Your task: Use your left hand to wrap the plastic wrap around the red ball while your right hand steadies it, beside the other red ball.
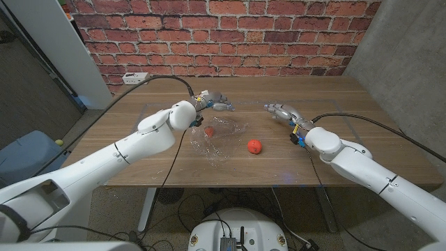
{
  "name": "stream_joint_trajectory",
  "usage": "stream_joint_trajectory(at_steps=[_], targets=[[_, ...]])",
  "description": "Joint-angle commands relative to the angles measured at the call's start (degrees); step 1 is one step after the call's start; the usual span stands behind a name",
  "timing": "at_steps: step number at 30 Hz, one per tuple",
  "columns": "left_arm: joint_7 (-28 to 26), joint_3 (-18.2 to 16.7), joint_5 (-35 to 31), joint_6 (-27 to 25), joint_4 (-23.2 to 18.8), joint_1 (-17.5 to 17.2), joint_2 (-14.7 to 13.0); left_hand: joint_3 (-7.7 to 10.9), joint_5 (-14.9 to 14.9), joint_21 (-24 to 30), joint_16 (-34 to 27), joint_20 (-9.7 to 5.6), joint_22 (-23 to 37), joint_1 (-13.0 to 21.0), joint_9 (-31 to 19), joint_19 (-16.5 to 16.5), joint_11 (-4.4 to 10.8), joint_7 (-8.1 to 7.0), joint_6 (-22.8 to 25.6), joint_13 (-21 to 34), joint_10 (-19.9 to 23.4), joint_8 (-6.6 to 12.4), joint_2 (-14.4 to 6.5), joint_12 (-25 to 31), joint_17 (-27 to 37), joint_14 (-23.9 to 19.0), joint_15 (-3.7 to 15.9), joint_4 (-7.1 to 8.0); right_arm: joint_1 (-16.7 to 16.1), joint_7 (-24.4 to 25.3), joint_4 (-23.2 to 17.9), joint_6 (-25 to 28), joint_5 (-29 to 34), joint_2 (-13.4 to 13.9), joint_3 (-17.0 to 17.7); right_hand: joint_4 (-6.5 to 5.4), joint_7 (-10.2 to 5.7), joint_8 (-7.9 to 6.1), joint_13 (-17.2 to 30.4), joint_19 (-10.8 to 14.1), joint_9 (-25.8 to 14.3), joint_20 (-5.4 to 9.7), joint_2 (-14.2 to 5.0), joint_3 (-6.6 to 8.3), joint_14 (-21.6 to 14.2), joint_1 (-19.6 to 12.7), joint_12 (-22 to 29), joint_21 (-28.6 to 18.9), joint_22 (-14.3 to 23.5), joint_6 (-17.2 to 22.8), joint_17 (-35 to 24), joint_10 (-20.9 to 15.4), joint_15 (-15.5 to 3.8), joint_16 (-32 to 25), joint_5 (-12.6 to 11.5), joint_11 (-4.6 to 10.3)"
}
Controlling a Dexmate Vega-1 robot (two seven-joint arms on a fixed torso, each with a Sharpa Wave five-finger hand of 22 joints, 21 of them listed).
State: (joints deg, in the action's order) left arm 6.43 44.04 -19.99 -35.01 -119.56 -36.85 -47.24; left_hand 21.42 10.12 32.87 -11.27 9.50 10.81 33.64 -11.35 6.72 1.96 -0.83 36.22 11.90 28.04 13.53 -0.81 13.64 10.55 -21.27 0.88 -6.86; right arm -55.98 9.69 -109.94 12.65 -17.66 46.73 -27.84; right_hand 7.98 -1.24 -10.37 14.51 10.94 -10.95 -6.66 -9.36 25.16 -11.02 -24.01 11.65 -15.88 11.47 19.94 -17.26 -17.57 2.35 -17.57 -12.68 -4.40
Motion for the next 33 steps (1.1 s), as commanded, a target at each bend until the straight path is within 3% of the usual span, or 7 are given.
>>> stream_joint_trajectory(at_steps=[1, 15, 23, 25, 33], targets=[[4.4, -1.4, -3.3, -6.6, -8.3, -3.6, -6.2, -1.47, 0.0, -0.8, 0.4, 0.53, 0.1, -1.5, -0.2, -1.5, -0.16, -0.59, 0.0, 0.3, -2.1, -0.56, 2.0, -0.8, 0.1, 1.7, -0.88, -0.14, -0.4, 0.8, -4.0, 3.3, 1.4, 0.3, -1.0, 0.00, -0.05, -0.16, 0.3, -0.5, -0.2, 0.11, 0.28, -0.06, 0.1, -0.4, 0.1, 0.1, 0.0, -0.3, -0.2, 0.3, 0.17, 0.1, -0.3, -0.09], [8.7, -3.4, -6.2, -7.7, -15.5, -7.3, -12.8, -3.08, 1.9, -2.5, 0.9, 0.72, 0.0, 1.6, -0.3, -2.7, 0.26, -3.00, -3.2, 0.4, -7.3, -2.10, 6.4, -2.2, 0.0, 6.0, -1.75, -2.41, -0.5, 2.0, -5.7, 4.5, 3.0, -1.0, -2.5, -0.50, 0.11, -0.36, 0.3, -0.4, -0.2, 0.08, 0.07, -0.31, -0.1, 0.0, 0.3, 0.1, 0.0, -0.5, -0.3, 0.3, 0.33, 0.0, -0.3, -0.33], [12.0, -3.1, -10.1, -9.1, -18.5, -8.3, -14.7, -3.37, 2.7, -3.2, 0.9, 0.88, 0.0, 3.7, -0.4, -3.0, 0.02, -4.43, -4.5, 0.5, -9.4, -2.35, 7.3, -2.4, 0.0, 7.7, -2.50, -2.69, -1.2, 2.8, -7.2, 5.2, 3.7, -1.3, -2.8, -0.78, 0.12, -0.47, 0.3, -0.3, -0.1, 0.13, -0.05, -0.44, -0.2, 0.3, 0.4, 0.0, 0.0, -0.5, -0.4, 0.3, 0.26, -0.1, -0.2, -0.32], [13.6, -2.4, -12.2, -9.6, -19.4, -8.3, -15.2, -3.37, 3.1, -3.4, 0.9, 1.11, 0.0, 4.9, -0.4, -3.0, -0.18, -5.52, -4.5, 0.5, -10.0, -2.27, 7.5, -2.4, 0.0, 8.3, -2.74, -2.84, -1.6, 3.1, -7.6, 5.2, 3.9, -1.3, -2.9, -0.81, 0.12, -0.48, 0.3, -0.3, -0.1, 0.13, -0.07, -0.45, -0.2, 0.3, 0.4, 0.0, 0.0, -0.5, -0.4, 0.3, 0.23, -0.1, -0.2, -0.23], [19.8, -1.5, -17.4, -9.3, -20.9, -8.1, -15.5, -3.67, 4.2, -4.2, 0.9, 1.37, 0.0, 7.8, -0.5, -3.6, 0.04, -6.92, -5.8, 0.5, -12.3, -2.47, 8.1, -2.5, 0.0, 10.1, -3.01, -2.86, -2.6, 4.0, -8.3, 4.8, 4.4, -1.5, -3.0, -1.02, 0.12, -0.60, 0.3, -0.2, -0.1, 0.13, -0.19, -0.54, -0.5, 0.5, 0.6, 0.0, 0.0, -0.4, -0.4, 0.2, 0.33, -0.2, -0.2, -0.22]])
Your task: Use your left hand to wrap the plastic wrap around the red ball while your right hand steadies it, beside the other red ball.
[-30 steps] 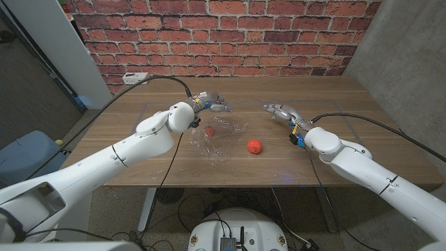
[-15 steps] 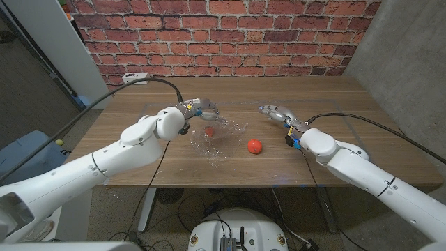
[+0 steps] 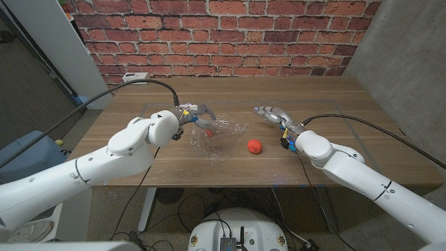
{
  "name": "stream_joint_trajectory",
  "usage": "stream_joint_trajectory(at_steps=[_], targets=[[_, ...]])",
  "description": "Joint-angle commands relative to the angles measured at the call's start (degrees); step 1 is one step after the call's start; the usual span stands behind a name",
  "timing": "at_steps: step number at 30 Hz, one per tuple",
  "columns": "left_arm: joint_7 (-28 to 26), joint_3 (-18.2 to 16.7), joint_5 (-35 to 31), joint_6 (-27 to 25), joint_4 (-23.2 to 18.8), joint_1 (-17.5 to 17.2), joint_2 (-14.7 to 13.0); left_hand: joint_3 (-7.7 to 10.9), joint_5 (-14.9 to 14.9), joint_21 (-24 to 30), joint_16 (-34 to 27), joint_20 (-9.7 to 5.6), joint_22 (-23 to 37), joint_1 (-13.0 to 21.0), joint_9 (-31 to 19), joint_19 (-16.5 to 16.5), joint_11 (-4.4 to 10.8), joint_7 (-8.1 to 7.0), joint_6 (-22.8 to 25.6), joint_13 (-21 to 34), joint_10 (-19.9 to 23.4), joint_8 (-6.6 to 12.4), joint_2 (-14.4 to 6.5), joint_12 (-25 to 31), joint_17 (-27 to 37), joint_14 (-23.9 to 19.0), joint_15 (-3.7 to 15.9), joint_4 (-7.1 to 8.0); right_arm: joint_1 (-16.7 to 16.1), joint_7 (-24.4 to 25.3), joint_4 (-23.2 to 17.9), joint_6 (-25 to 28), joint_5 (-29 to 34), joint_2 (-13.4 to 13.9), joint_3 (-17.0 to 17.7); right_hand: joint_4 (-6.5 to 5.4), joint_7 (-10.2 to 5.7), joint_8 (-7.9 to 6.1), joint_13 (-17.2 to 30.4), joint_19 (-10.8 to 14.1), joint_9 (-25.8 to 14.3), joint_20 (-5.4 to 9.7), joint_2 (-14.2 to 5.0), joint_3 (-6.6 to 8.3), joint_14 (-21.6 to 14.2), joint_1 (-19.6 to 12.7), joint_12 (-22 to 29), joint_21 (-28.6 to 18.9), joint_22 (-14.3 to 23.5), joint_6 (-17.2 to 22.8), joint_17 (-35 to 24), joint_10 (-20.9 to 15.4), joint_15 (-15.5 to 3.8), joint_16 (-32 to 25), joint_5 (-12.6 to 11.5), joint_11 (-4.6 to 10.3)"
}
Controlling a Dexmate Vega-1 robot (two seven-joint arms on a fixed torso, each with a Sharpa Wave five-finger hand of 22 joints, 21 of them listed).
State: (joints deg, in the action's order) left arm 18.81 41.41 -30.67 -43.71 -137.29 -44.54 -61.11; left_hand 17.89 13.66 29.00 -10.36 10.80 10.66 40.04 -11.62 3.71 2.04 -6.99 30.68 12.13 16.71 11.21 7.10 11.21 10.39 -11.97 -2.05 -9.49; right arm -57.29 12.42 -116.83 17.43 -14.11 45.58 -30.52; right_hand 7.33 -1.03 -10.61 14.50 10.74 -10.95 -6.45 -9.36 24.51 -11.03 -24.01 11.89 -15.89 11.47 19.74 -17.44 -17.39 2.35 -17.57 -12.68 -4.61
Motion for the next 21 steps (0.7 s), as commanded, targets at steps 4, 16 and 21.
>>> stream_joint_trajectory(at_steps=[4, 16, 21], targets=[[10.4, 1.7, -10.4, -0.8, -3.5, -0.3, -1.1, -0.33, 1.1, -0.5, 0.1, 0.06, 0.1, 2.2, -0.2, -0.5, 0.07, -1.25, -0.8, 0.3, -1.6, -0.24, 0.4, 0.0, 0.2, 1.6, -0.05, -0.15, -2.0, 2.0, -1.6, -0.5, 1.3, -0.5, -0.1, -0.50, -0.05, -0.41, 0.3, 0.0, -0.1, -0.01, -0.26, 0.07, -0.5, 0.6, 0.3, 0.0, 0.0, -0.1, -0.3, 0.1, 0.20, -0.3, -0.2, -0.05], [18.0, 5.4, -36.8, -1.7, -0.8, -3.8, 5.6, 0.61, 1.4, -1.0, -0.9, -1.71, 0.1, 8.2, -0.2, 0.8, 2.41, -2.98, 4.7, 0.2, 0.4, 1.85, -2.0, 1.5, 0.1, 0.6, 2.28, -0.03, -3.0, 2.5, -1.3, -1.7, 1.5, -0.8, 0.4, -0.82, -0.11, -0.55, 0.3, 0.3, -0.1, -0.10, -0.56, 0.10, -0.9, 0.7, 0.6, -0.1, 0.0, 0.0, -0.5, -0.3, 0.14, -0.5, -0.2, -0.08], [17.7, 4.2, -47.0, 0.2, 1.4, -7.6, 9.3, 0.70, 1.1, -1.1, -1.1, -1.87, 0.1, 9.1, -0.3, 1.0, 2.77, -2.94, 4.9, 0.2, 0.9, 1.82, -2.3, 1.7, 0.1, 0.0, 2.89, 0.00, -2.6, 2.0, -0.9, -1.1, 1.0, -1.0, 0.4, -0.91, -0.05, -0.66, 0.3, 0.4, -0.1, -0.19, -0.59, 0.09, -1.0, 0.7, 0.6, -0.2, 0.0, 0.3, -0.5, -0.3, 0.20, -0.6, -0.2, -0.28]])
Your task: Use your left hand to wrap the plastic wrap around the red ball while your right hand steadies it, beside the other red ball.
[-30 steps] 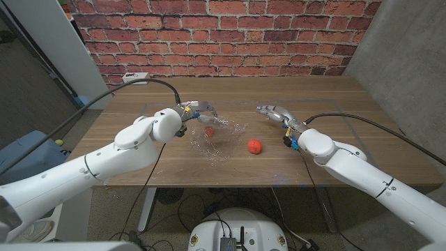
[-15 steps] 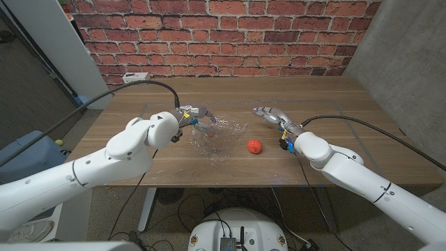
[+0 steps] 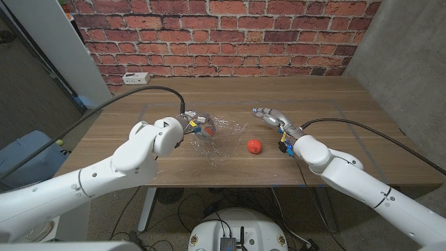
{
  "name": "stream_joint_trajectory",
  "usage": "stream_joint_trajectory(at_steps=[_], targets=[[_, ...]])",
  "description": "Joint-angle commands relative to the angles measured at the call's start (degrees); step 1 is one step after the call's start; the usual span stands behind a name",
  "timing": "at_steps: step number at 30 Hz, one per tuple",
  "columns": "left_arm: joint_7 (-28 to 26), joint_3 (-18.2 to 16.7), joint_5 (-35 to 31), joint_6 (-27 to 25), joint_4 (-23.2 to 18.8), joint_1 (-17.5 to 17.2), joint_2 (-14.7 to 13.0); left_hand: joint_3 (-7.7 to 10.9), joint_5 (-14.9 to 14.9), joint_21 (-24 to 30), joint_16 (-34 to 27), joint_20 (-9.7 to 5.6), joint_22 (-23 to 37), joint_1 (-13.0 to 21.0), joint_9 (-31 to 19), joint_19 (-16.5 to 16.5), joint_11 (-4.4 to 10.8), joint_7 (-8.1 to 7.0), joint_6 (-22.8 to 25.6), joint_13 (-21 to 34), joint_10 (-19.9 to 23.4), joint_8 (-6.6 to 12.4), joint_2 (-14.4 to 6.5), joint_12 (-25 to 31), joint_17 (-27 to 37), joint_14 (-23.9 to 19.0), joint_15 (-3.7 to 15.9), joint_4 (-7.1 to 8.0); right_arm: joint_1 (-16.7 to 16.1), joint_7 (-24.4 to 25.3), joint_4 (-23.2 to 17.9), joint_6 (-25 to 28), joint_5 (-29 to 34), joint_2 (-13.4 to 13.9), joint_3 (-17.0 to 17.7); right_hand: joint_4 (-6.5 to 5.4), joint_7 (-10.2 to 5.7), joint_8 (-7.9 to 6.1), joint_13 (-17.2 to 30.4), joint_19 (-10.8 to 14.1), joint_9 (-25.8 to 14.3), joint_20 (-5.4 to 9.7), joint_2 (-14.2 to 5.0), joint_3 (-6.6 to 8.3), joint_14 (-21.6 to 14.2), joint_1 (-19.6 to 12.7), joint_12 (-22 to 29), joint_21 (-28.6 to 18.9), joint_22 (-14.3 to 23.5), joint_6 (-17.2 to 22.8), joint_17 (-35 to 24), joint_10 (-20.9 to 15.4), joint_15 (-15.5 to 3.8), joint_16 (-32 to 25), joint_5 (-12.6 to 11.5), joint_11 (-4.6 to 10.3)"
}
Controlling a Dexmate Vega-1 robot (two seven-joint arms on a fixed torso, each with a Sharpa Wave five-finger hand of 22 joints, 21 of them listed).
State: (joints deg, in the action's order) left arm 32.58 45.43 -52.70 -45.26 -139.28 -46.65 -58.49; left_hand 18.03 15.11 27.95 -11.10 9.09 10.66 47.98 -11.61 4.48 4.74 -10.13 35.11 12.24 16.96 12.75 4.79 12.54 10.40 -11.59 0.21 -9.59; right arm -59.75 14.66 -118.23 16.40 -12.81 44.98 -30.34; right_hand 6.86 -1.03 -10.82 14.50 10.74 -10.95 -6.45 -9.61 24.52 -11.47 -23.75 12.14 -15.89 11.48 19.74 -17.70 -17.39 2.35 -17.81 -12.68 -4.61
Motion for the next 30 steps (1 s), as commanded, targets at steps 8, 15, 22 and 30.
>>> stream_joint_trajectory(at_steps=[8, 15, 22, 30], targets=[[0.5, -4.5, -34.6, 5.2, 6.5, -11.9, 13.0, -1.24, -1.3, -1.0, -0.2, 0.05, 0.1, 1.3, -0.6, 0.0, -0.27, 1.74, -8.3, 0.4, -1.0, -2.52, 0.6, 0.0, 0.0, -0.9, 0.25, 1.29, 0.7, -1.2, 1.1, 0.5, -0.8, -0.4, 0.0, -0.63, 0.31, -0.70, 0.3, 0.5, -0.1, -0.41, -0.36, 0.05, -0.9, 0.6, 0.5, -0.2, 0.0, 0.9, -0.3, -0.5, 0.29, -0.5, -0.2, -0.39], [-0.1, -8.0, -36.9, 8.8, 7.9, -14.6, 16.8, -1.84, -1.3, -1.2, -0.5, -0.05, 0.2, 1.7, -1.0, 0.7, 0.11, 2.44, -5.8, 0.6, 0.0, -0.90, 0.5, 0.6, 0.0, -1.8, 0.26, 1.45, 0.9, -1.5, 1.5, 0.5, -1.3, -0.5, 0.1, -0.76, 0.28, -0.70, 0.3, 0.6, -0.1, -0.49, -0.38, 0.04, -1.1, 0.6, 0.6, -0.3, 0.0, 1.0, -0.4, -0.6, 0.26, -0.7, -0.2, -0.12], [2.0, -9.6, -40.0, 11.4, 8.9, -15.6, 19.9, -2.44, -1.3, -1.5, -0.5, -0.24, 0.2, 2.7, -1.8, 0.9, 0.20, 3.99, -1.7, 0.9, 1.0, 1.65, 0.4, 1.0, 0.0, -2.4, 0.37, 1.44, 1.1, -1.6, 2.0, -0.1, -1.6, -0.7, 0.1, -0.83, 0.33, -0.72, 0.3, 0.9, -0.1, -0.53, -0.32, 0.01, -1.4, 0.7, 0.7, -0.4, 0.0, 1.2, -0.4, -0.7, 0.28, -0.8, -0.2, -0.43], [5.5, -11.0, -42.4, 13.8, 10.5, -15.6, 23.4, -3.22, -2.4, -2.1, -1.2, -1.35, 0.4, 5.9, -4.5, 2.9, 2.44, 5.68, 16.7, 1.6, 9.4, 11.37, -2.8, 3.4, 0.0, -5.4, 2.78, 1.66, 1.0, -1.3, 2.0, 0.1, -1.8, -0.7, 0.3, -1.00, 0.32, -0.70, 0.3, 0.8, -0.1, -0.57, -0.39, -0.01, -1.5, 0.8, 0.7, -0.4, 0.0, 1.2, -0.5, -0.8, 0.26, -0.9, -0.2, -0.45]])
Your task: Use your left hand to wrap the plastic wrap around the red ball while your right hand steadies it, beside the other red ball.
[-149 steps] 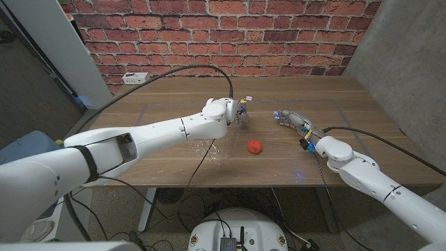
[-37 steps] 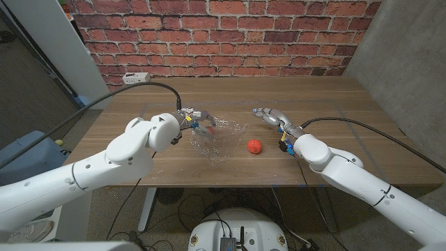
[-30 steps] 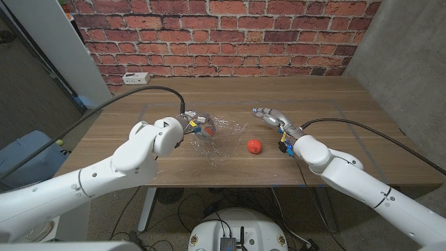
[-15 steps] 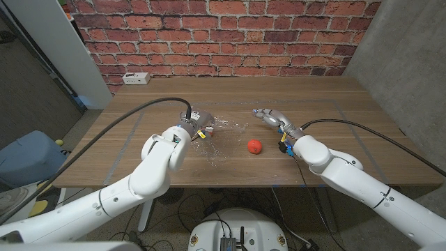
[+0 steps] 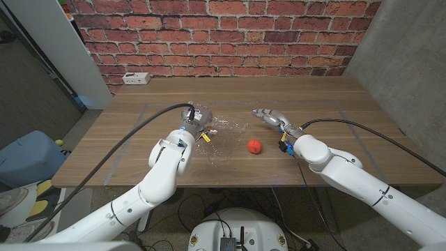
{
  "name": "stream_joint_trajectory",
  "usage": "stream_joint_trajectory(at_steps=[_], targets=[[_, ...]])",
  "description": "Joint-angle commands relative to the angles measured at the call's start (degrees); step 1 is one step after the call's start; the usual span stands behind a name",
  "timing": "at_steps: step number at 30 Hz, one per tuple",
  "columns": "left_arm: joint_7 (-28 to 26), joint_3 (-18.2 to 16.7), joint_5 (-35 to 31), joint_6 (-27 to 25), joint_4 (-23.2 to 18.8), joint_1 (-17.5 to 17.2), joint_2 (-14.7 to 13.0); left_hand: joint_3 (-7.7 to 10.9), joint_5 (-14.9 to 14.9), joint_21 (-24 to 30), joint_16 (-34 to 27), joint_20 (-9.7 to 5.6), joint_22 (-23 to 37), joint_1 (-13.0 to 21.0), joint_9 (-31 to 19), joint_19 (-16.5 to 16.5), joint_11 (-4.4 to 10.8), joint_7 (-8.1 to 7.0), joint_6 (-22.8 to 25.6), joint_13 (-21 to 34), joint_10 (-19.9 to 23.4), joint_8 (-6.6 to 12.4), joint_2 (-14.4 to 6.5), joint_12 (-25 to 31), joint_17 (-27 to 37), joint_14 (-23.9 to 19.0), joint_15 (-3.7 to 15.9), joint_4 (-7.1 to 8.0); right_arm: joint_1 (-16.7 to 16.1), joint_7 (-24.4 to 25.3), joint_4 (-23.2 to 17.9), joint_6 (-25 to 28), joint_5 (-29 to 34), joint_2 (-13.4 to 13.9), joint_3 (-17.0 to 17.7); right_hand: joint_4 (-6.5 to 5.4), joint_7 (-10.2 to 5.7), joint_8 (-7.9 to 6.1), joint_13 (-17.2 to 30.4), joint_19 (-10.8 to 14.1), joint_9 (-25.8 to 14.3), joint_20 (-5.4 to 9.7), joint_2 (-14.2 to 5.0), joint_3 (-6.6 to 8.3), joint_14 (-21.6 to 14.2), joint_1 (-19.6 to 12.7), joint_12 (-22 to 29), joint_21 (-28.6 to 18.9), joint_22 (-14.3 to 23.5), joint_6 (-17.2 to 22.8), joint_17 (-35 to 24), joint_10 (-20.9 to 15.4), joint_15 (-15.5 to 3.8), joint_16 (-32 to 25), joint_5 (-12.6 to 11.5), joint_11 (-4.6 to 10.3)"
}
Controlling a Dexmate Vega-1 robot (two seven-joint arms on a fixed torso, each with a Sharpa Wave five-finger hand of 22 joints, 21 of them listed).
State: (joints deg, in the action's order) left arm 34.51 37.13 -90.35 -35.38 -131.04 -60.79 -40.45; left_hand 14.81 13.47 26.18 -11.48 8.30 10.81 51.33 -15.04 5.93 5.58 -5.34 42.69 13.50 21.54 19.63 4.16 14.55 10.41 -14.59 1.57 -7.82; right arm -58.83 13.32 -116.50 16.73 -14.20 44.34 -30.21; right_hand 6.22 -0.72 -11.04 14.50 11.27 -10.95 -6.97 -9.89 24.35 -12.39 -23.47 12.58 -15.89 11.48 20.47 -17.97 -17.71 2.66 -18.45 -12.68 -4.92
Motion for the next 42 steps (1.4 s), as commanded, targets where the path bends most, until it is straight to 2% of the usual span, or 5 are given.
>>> stream_joint_trajectory(at_steps=[1, 5, 16, 28, 42], targets=[[3.3, -2.9, -4.2, 4.2, 2.3, -1.5, 5.6, 0.21, -1.1, -0.4, -0.8, -0.73, 0.3, 2.9, -1.0, 1.7, 2.00, 0.83, 11.5, 0.3, 5.4, 5.35, -3.2, 1.5, 0.0, -2.7, 1.88, 0.00, 0.1, 0.0, 0.3, -0.2, -0.4, 0.0, 0.2, -0.38, 0.03, -0.47, 0.3, 0.3, -0.1, -0.04, -0.12, 0.16, -0.6, 0.5, 0.3, -0.4, 0.0, 0.5, -0.3, -0.5, -0.11, -0.3, -0.2, -0.14], [1.3, -4.6, 1.3, 6.0, 1.6, -1.9, 5.3, 2.46, -2.8, -0.3, -1.2, -1.24, 0.3, 7.0, 0.3, 2.9, 3.15, 3.13, 18.7, -0.1, 9.3, 6.62, -8.5, 2.2, -0.1, -5.2, 3.71, -0.82, 0.2, 0.1, 0.2, -0.1, -0.3, 0.1, 0.2, -0.43, 0.04, -0.45, 0.3, 0.3, -0.1, -0.04, -0.13, 0.18, -0.6, 0.5, 0.3, -0.4, 0.0, 0.5, -0.3, -0.4, -0.16, -0.3, -0.2, 0.00], [0.1, -10.9, 30.5, 12.5, -0.2, 0.1, 1.9, 3.65, -3.5, 4.1, -6.0, -4.03, 0.9, 6.0, 1.7, 13.1, 2.28, 4.36, 16.8, 1.9, 19.8, 4.02, -13.0, 6.4, 1.6, -18.7, 8.45, 0.21, 0.3, 0.4, -0.1, 0.2, 0.1, 0.3, 0.1, -0.44, 0.04, -0.44, 0.2, 0.3, -0.1, -0.08, -0.02, 0.17, -0.5, 0.5, 0.3, -0.4, 0.0, 0.6, -0.3, -0.4, -0.17, -0.3, -0.2, -0.15], [2.0, -7.4, 50.6, 10.7, 3.5, 8.0, -2.1, 6.86, -3.5, 13.5, -7.7, -8.62, 1.5, 8.0, -0.9, 30.7, -0.47, 7.27, 14.0, 4.8, 23.1, 4.94, -12.8, 7.3, 0.4, -30.4, 7.47, -1.04, -0.5, 1.3, -0.6, 0.1, 0.9, 0.6, 0.3, -0.35, -0.07, -0.35, 0.2, 0.3, -0.1, -0.12, 0.13, 0.16, -0.4, 0.4, 0.3, -0.4, 0.0, 0.4, -0.3, -0.3, -0.09, -0.2, -0.2, 0.07], [3.5, 1.6, 59.4, 7.3, 6.7, 17.1, -5.8, 8.80, -3.5, 17.7, -5.1, -10.83, 0.6, 8.8, -3.0, 37.4, -2.44, 9.03, 11.0, 6.1, 21.6, 4.91, -11.8, 5.7, -0.3, -32.3, 6.74, -1.29, -1.3, 2.2, -1.0, 0.4, 1.4, 0.7, 0.6, -0.31, -0.23, -0.27, 0.2, 0.3, -0.1, -0.17, 0.16, 0.16, -0.4, 0.4, 0.2, -0.4, 0.0, 0.3, -0.4, -0.2, -0.14, -0.2, -0.2, 0.09]])
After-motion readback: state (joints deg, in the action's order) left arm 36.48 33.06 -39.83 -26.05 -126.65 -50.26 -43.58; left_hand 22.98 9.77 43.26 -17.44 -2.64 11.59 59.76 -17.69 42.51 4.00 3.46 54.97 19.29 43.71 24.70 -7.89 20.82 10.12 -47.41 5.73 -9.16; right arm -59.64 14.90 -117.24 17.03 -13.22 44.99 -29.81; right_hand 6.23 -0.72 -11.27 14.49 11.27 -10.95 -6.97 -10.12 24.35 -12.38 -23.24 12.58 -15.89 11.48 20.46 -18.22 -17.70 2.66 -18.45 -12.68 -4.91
